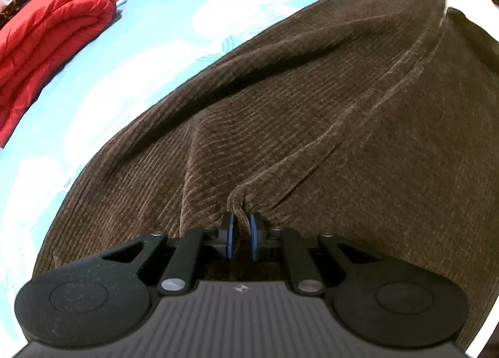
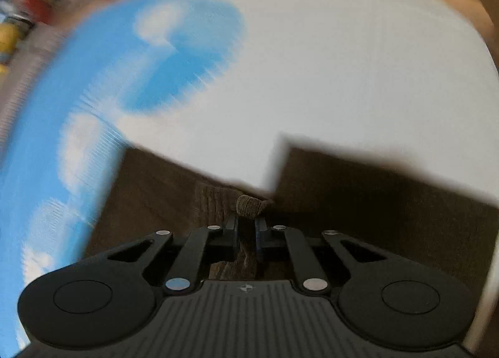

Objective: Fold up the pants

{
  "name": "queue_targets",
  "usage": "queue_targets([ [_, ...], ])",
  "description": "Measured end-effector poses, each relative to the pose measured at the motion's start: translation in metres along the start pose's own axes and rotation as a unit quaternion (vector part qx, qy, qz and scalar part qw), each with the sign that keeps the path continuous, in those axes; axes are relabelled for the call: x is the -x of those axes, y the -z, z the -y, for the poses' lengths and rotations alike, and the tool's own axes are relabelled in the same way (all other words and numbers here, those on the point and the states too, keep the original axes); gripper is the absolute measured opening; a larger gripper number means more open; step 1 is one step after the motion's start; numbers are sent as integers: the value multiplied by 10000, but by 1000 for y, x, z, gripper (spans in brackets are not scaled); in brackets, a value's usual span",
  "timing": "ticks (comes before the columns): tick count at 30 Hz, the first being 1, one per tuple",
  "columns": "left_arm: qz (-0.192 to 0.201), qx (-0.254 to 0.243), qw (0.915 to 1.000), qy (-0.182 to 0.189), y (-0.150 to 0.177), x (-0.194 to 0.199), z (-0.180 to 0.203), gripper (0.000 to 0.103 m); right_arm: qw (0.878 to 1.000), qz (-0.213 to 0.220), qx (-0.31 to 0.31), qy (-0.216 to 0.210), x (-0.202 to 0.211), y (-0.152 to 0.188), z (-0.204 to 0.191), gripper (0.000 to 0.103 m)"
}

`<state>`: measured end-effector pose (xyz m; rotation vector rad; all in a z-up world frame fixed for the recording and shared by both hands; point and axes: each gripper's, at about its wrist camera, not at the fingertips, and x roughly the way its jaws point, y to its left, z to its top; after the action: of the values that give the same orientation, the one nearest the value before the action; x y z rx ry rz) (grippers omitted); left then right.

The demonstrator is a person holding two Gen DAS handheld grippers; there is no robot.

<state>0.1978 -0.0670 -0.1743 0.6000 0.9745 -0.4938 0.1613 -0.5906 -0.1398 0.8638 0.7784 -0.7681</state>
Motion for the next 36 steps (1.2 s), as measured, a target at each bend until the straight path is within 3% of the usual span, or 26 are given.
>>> queue_targets([
  [3, 84, 46, 9999, 115, -2, 1, -2, 11, 9912, 897, 533, -811, 30, -16, -24, 9],
  [6, 186, -122, 9993, 291, -2, 3, 5, 13, 9873, 1263, 678, -686, 31, -23, -26, 9],
  [8, 190, -247, 9988, 371, -1, 5, 9, 13, 9931, 1008, 533, -267, 8, -27, -16, 10],
  [11, 193, -242, 9986, 433, 1, 6, 5, 13, 9978, 36, 176, 638, -29, -22, 8, 15],
  [12, 205, -196, 9985, 470, 2, 8, 3, 15, 9962, -246, -47, 836, -38, -20, 17, 18],
  [13, 220, -134, 9983, 520, 2, 10, -1, 16, 9959, -265, -181, 848, -39, -19, 21, 19],
  [16, 448, 111, 9963, 719, 1, 20, -10, 34, 9946, 460, 386, 846, -20, -21, -4, 29],
  [18, 659, 317, 9938, 837, 0, 30, -17, 35, 9875, 1071, 1011, 556, -5, -17, -30, 37],
  [20, 845, 526, 9915, 833, 0, 38, -25, 35, 9798, 1348, 1472, 93, 2, -7, -55, 42],
  [24, 891, 876, 9910, 483, 6, 44, -48, 35, 9638, 637, 2367, -1050, -25, 21, -110, 42],
  [27, 755, 1250, 9893, 50, 21, 46, -75, 35, 9433, 49, 3159, -1016, -52, 53, -144, 38],
  [28, 707, 1396, 9876, -116, 27, 47, -84, 35, 9346, -232, 3437, -881, -65, 64, -153, 26],
  [29, 655, 1568, 9851, -273, 34, 49, -94, 35, 9260, -494, 3674, -708, -80, 76, -161, 23],
  [30, 609, 1755, 9817, -415, 42, 51, -106, 35, 9205, -431, 3841, -577, -85, 85, -162, 22],
  [32, 493, 2197, 9711, -792, 60, 54, -133, 35, 9040, 33, 4261, -349, -84, 97, -175, 9],
  [35, 216, 2831, 9480, -1441, 89, 58, -173, 35, 9178, 323, 3953, -172, -100, 86, -185, 1],
  [36, 126, 3081, 9384, -1561, 100, 59, -185, 36, 9164, 457, 3975, -103, -103, 89, -184, 0],
])
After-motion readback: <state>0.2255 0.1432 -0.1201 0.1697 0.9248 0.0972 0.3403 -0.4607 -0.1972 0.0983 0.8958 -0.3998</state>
